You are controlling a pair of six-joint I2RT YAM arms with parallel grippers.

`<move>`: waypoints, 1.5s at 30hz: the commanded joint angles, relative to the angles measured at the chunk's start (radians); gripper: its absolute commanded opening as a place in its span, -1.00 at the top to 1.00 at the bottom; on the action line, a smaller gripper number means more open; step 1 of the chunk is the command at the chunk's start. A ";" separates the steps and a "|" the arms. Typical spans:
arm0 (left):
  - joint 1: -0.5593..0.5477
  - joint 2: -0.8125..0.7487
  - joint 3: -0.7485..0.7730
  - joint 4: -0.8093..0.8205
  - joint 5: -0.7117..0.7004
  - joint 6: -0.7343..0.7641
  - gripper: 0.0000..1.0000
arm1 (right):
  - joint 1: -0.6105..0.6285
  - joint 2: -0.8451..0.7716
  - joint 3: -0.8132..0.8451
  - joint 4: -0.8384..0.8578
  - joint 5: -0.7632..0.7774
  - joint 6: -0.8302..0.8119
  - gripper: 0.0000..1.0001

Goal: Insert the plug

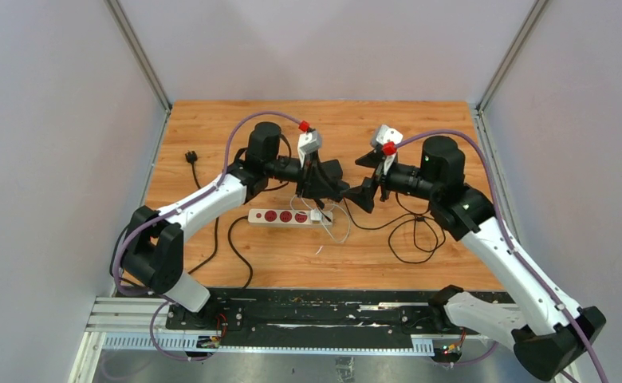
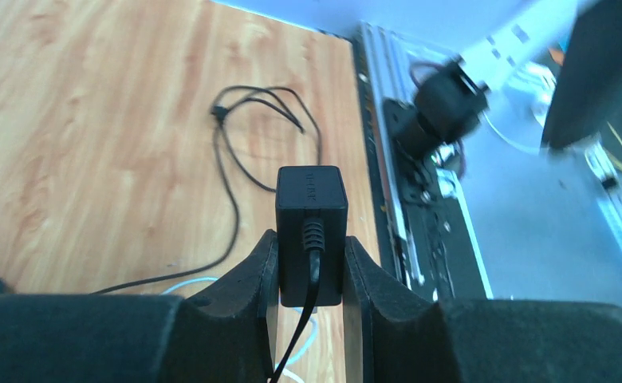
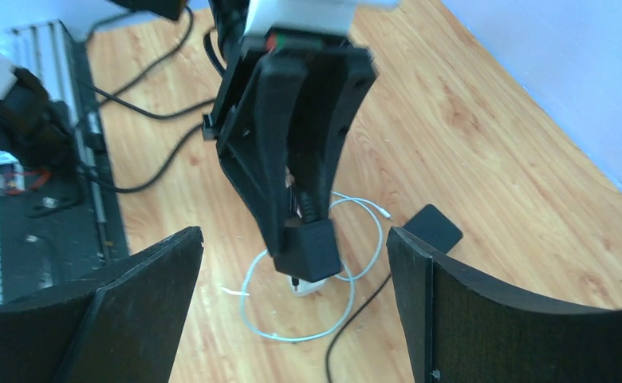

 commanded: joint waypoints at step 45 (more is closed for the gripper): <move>0.008 -0.194 -0.123 0.011 0.209 0.223 1.00 | 0.049 0.189 0.114 -0.147 -0.311 0.044 0.00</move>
